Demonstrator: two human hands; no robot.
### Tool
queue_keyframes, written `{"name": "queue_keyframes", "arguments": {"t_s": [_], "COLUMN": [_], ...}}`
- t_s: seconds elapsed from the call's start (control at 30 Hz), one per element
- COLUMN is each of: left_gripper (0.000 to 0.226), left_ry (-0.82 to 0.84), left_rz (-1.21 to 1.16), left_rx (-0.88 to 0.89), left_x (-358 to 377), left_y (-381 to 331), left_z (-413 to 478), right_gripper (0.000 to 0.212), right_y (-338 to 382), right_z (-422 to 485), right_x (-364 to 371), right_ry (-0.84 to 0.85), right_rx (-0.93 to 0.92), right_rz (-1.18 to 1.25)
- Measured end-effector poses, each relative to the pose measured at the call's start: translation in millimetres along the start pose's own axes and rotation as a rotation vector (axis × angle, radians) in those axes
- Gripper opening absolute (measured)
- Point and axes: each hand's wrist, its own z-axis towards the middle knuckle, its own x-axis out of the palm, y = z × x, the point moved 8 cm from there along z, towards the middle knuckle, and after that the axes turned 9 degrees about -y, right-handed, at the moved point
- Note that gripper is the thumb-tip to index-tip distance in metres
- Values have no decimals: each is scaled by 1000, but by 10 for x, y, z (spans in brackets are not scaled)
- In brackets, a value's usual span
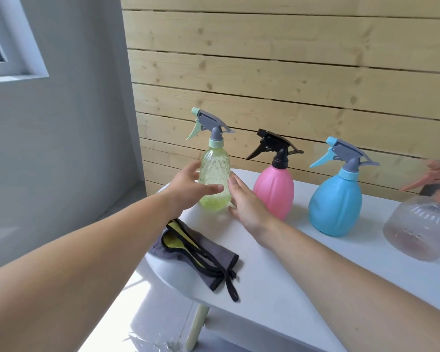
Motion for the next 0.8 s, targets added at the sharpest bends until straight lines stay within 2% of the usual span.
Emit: {"name": "queue_keyframes", "arguments": {"t_s": [0.3,0.37,0.43,0.47,0.53,0.57,0.63,0.67,0.7,0.8], "left_gripper": [93,95,96,89,58,41,18,13,16,55], "left_ry": [13,-17,-161,-269,-443,-458,-354,-264,-168,27], "left_rz": [48,77,77,89,107,84,61,83,127,254], "left_rx": [-7,-8,-22,13,205,299,365,363,356,305], "left_x": [19,18,-52,-106,-143,-93,149,316,495,915], "left_y": [-44,-152,-267,-341,-590,-692,-748,-726,-686,-559], "left_z": [-36,-137,-289,-383,-654,-771,-874,-881,-874,-822], "right_gripper": [49,35,14,13,16,13,12,20,32,55], "right_y": [49,94,178,248,403,450,476,468,466,490], "right_z": [-94,-194,-345,-447,-653,-705,-712,-671,-623,-459], "right_x": [3,-74,-294,-446,-791,-947,-1178,-1239,-1273,-1254], "right_ry": [0,-44,-177,-270,-475,-561,-653,-656,-643,-568], "right_rx": [-26,-65,-129,-171,-235,-247,-221,-188,-152,-71], "right_rz": [-16,-77,-181,-239,-323,-335,-335,-341,-353,-352]}}
